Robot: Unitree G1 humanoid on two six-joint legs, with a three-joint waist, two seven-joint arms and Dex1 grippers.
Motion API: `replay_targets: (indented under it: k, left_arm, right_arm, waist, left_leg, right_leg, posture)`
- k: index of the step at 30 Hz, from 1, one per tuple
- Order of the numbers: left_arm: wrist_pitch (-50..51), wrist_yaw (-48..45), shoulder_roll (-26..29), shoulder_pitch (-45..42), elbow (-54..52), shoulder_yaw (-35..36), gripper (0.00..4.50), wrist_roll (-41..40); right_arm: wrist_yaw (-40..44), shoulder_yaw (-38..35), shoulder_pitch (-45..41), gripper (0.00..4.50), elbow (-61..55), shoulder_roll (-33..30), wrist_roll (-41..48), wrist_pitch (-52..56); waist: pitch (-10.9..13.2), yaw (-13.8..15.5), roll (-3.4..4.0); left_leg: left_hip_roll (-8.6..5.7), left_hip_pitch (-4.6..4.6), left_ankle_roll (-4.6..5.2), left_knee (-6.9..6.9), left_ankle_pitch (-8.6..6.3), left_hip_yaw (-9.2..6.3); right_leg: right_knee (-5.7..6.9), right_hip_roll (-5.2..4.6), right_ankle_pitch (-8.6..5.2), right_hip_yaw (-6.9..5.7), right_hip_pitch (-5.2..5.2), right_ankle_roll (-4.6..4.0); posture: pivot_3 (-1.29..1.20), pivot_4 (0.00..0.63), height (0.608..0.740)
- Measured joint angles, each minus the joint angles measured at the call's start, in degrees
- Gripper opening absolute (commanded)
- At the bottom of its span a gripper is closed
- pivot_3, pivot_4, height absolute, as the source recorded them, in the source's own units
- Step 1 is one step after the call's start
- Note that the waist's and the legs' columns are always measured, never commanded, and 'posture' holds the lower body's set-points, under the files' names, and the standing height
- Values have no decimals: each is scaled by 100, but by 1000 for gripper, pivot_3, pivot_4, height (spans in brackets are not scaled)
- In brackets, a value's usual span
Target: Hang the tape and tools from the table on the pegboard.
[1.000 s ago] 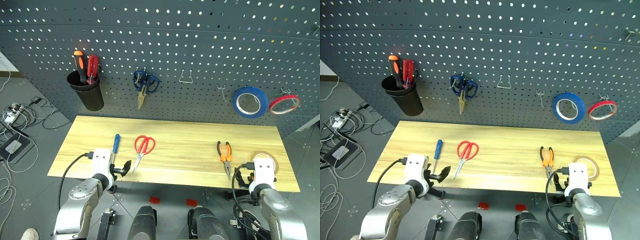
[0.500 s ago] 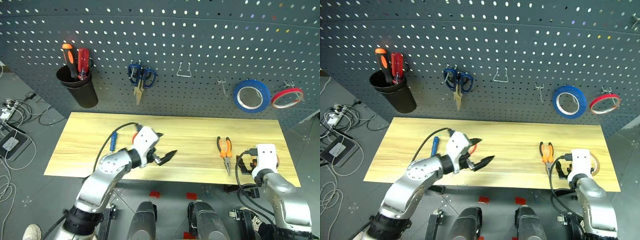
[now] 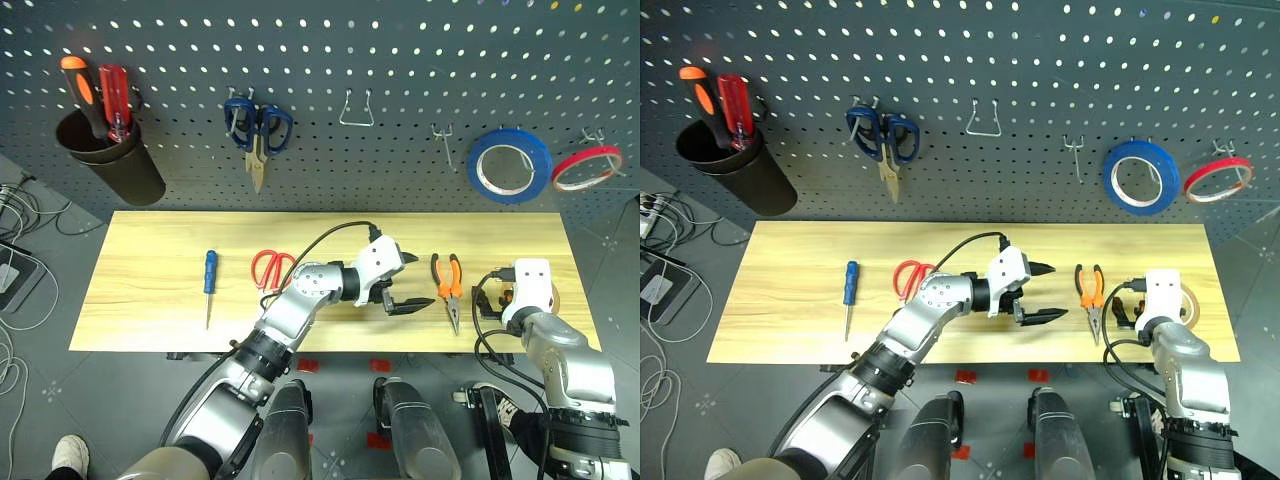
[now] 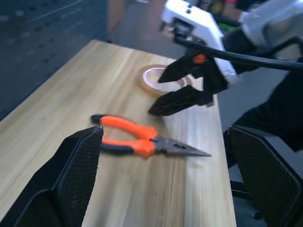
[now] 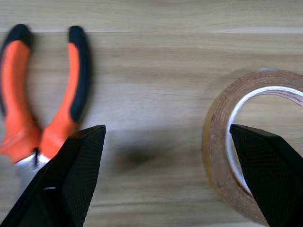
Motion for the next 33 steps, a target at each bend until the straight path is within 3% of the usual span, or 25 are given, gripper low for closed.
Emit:
replay_targets:
  k: [5,12,15,25,33]
  left_arm:
    - [-399,-198,-176,-225,535,10,4461,91]
    - [-693,-344,-310,-448,846,118,4461,153]
    - [-829,-344,-381,-479,1043,185,4500,189]
    - [-1121,-353,-535,-657,1416,230,4500,333]
    - [-1080,-510,-450,-530,1120,296,4500,339]
  right_arm:
    - [-15,-88,-7,4500,299,-195,-8,-94]
    - [-272,-509,-364,4500,580,58,195,52]
    - [-288,-540,-390,3860,594,107,248,88]
    - [-248,-401,-385,450,609,90,229,21]
    - [-210,134,-104,420,356,-186,-52,-149]
  waist:
    - [121,-23,-4]
    - [182,-20,-25]
    - [192,-20,-33]
    - [198,-14,-36]
    - [193,-12,-29]
  left_leg:
    - [2,1,1,1,-1,15]
    - [5,2,-2,0,1,23]
    - [5,2,-2,0,1,25]
    - [5,2,-7,-2,4,25]
    - [6,-4,-23,-7,12,26]
  right_leg:
    - [6,-2,2,6,-8,6]
    - [3,-2,4,9,-10,12]
    - [3,-2,4,9,-10,13]
    - [0,-3,4,9,-10,22]
    - [-1,-3,1,7,-18,27]
  posture:
    - [-56,492,740]
    - [-40,500,740]
    - [-34,502,740]
    - [-29,478,740]
    - [-35,400,740]
